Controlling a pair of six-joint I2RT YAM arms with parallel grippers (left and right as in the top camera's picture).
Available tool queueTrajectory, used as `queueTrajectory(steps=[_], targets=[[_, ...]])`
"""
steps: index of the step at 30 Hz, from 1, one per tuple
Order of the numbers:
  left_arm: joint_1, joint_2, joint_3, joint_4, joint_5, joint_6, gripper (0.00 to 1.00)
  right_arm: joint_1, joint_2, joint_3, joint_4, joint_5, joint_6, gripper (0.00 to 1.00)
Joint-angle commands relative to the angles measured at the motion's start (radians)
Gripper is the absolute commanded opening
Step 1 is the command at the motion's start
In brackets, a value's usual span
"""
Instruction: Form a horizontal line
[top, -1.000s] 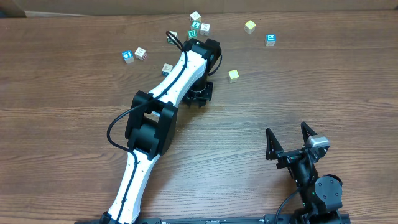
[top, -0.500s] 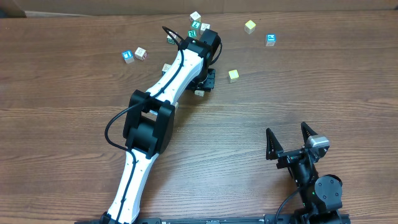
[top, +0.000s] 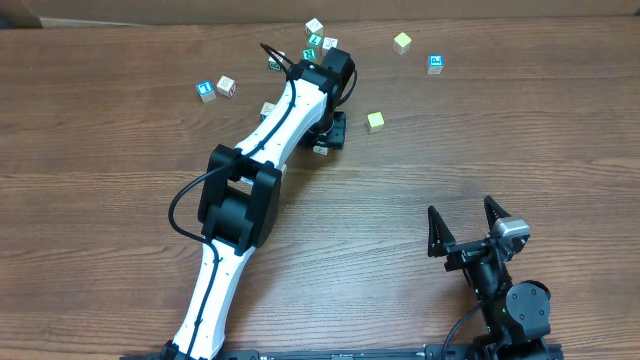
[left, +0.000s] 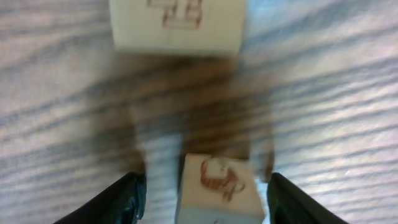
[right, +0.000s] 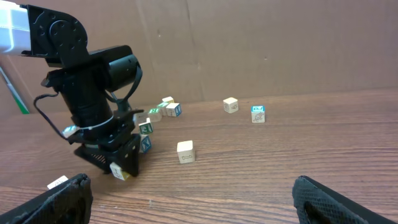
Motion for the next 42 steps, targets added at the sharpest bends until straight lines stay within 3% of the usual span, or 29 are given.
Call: queueTrajectory(steps=[1, 7, 16, 22, 30, 36, 42], targets=[[0.017, 0.009, 0.013, -0.058, -0.002, 0.013, 0.69, 0.005, -0.01, -0.01, 0.007, 0.002, -0.005, 1.0], [0.019, 0.009, 0.014, -0.193, -0.002, 0.151, 0.76, 0.005, -0.01, -0.01, 0.007, 0.002, -0.005, 1.0], [0.021, 0.009, 0.014, -0.199, 0.022, 0.229, 0.8, 0.005, -0.01, -0.01, 0.007, 0.002, -0.005, 1.0], [0.039, 0.009, 0.014, -0.17, -0.121, 0.215, 0.81, 0.005, -0.01, -0.01, 0.007, 0.002, -0.005, 1.0], [0.084, 0.009, 0.014, -0.228, -0.116, 0.211, 0.82, 0.005, -0.01, -0.01, 0.007, 0.002, -0.005, 1.0], [0.096, 0.009, 0.014, -0.326, -0.024, 0.192, 0.76, 0.005, -0.01, -0.01, 0.007, 0.002, -0.005, 1.0], [0.093, 0.009, 0.014, -0.341, -0.021, 0.188, 0.6, 0.005, -0.01, -0.01, 0.007, 0.002, -0.005, 1.0]])
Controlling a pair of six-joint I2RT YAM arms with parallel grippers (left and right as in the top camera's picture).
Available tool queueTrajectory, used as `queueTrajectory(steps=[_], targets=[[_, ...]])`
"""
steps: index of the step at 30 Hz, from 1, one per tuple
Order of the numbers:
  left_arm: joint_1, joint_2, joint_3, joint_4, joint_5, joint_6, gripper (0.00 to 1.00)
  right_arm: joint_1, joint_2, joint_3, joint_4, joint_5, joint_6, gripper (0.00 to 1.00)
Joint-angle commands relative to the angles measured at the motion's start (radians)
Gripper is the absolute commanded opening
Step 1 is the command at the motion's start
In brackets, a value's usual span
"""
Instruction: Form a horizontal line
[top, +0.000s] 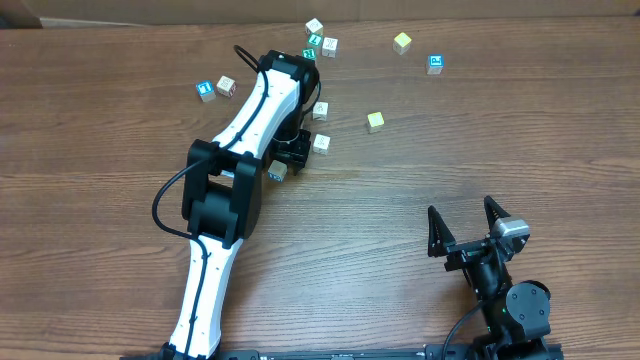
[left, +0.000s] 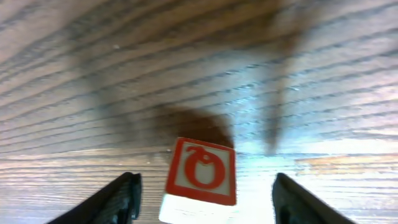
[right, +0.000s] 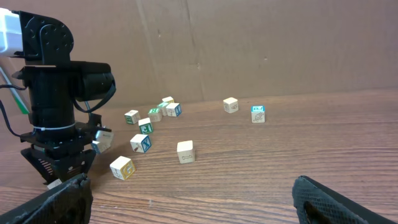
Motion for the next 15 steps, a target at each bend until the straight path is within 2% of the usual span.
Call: queueTrajectory(steps=[1, 8, 15], targets=[[-0.007, 0.009, 0.014, -0.006, 0.024, -0.004, 0.57, 0.005, -0.01, -0.01, 0.006, 0.002, -0.004, 1.0], [-0.005, 0.009, 0.014, -0.013, 0.007, -0.007, 0.52, 0.005, -0.01, -0.01, 0.006, 0.002, -0.004, 1.0], [0.005, -0.024, 0.068, -0.047, 0.005, -0.023, 0.53, 0.005, -0.01, -0.01, 0.006, 0.002, -0.004, 1.0]])
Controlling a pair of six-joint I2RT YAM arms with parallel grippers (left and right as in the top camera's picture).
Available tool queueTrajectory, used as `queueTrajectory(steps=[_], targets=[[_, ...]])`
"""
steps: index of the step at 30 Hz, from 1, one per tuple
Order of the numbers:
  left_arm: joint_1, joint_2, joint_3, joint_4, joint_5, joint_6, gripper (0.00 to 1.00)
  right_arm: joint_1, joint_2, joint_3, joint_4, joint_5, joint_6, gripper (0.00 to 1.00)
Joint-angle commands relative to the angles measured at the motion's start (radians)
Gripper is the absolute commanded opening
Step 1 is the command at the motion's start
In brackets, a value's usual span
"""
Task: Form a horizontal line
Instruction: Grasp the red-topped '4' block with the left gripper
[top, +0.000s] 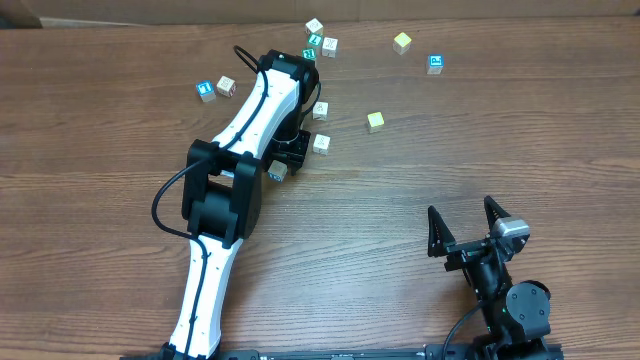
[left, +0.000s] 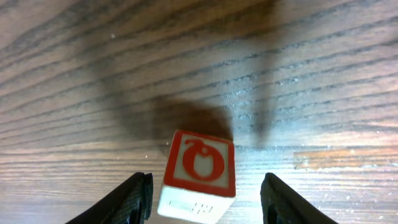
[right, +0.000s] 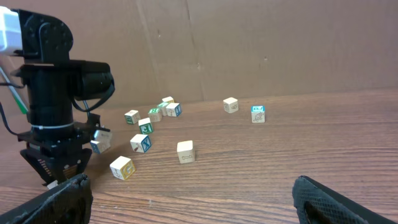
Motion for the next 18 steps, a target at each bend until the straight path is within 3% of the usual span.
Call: queueTrajectory(steps=[1, 10, 18], targets=[[0.008, -0.044, 0.066, -0.021, -0.002, -0.019, 0.54, 0.005, -0.01, -0.01, 0.006, 0.002, -0.004, 1.0], [0.017, -0.27, 0.07, 0.008, -0.002, -0.038, 0.55, 0.005, -0.01, -0.01, 0.006, 0.002, -0.004, 1.0], [0.011, -0.302, 0.041, -0.052, -0.002, -0.07, 0.44, 0.005, -0.01, -0.01, 0.006, 0.002, -0.004, 1.0]])
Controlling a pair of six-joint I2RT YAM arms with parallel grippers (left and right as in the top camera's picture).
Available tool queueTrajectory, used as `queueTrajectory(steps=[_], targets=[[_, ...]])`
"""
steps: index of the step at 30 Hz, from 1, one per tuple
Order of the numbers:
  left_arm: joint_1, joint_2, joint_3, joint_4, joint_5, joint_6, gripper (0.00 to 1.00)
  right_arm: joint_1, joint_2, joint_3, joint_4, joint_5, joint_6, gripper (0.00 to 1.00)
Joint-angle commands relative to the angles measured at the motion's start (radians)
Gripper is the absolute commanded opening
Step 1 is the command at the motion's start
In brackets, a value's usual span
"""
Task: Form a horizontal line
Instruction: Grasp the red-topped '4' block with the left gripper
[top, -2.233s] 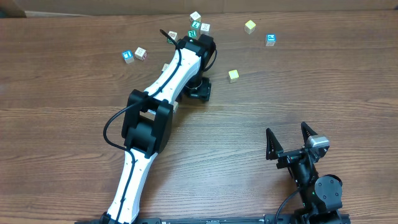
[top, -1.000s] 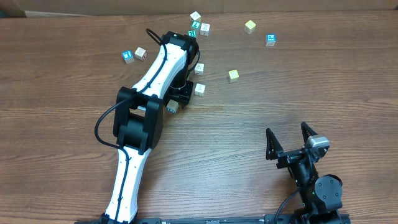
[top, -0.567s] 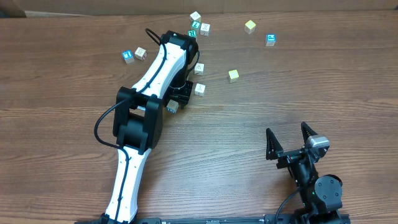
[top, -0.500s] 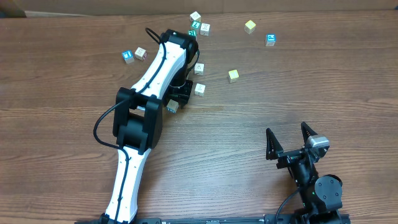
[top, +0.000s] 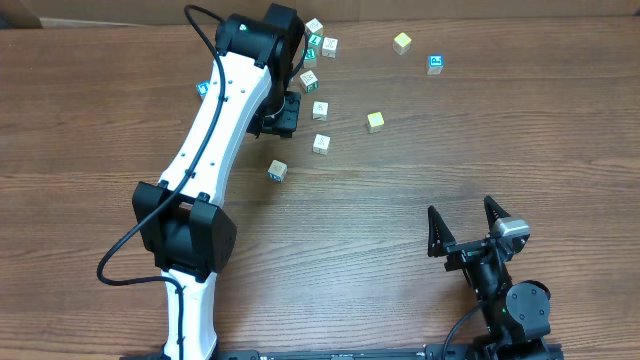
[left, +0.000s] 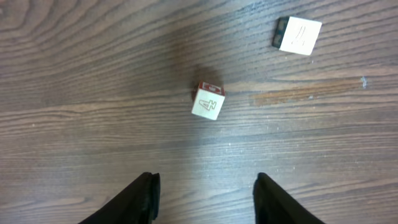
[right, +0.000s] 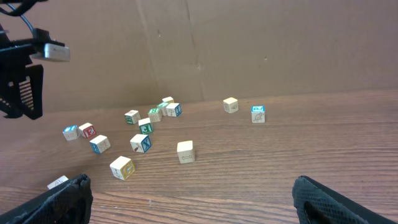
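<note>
Small picture cubes lie scattered on the wooden table (top: 420, 160). My left gripper (top: 279, 114) hangs open and empty above the table; in the right wrist view the left gripper (right: 25, 87) shows high at the left edge. Below the left gripper (left: 205, 180) lies a red-sided cube (left: 207, 102), apart from the fingers; overhead the same cube (top: 277, 172) is nearest the front. A second cube (left: 298, 34) lies further off. Other cubes (top: 321, 143), (top: 320, 109), (top: 375, 121) sit in a loose cluster. My right gripper (top: 461, 210) rests open at the near right, and the right gripper (right: 191, 182) holds nothing.
More cubes lie along the far edge: a yellow-green one (top: 402, 42), a blue one (top: 436, 64), a group (top: 318, 40), and a blue one (top: 204, 88) left of the arm. A cardboard wall (right: 249, 43) stands behind the table. The left arm (top: 215, 140) spans the table's left half.
The left gripper stood low and open astride the red-O cube. Now it is high above the table and further back, with the cube left lying below. The right arm has not moved.
First the left gripper stood low and open around a pale cube in the cluster. Then it was further left and nearer, open astride the red-O cube, and stayed there. Now it is raised and empty, with both cubes on the table.
</note>
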Motion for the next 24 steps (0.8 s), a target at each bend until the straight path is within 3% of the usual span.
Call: queueTrajectory(steps=[1, 8, 15, 20, 24], targets=[[-0.008, 0.01, -0.047, 0.003, -0.006, -0.027, 0.42, 0.005, -0.01, -0.01, 0.006, 0.002, -0.005, 1.0], [-0.033, 0.009, -0.105, 0.005, -0.104, -0.112, 0.38, 0.005, -0.01, -0.01, 0.006, 0.002, -0.005, 1.0], [-0.042, -0.04, -0.175, 0.071, -0.127, -0.115, 0.3, 0.005, -0.01, -0.01, 0.006, 0.002, -0.005, 1.0], [-0.036, -0.179, -0.342, 0.164, -0.153, -0.115, 0.32, 0.005, -0.01, -0.01, 0.006, 0.002, -0.005, 1.0], [-0.022, -0.311, -0.558, 0.347, -0.132, -0.104, 0.36, 0.005, -0.01, -0.01, 0.006, 0.002, -0.005, 1.0]])
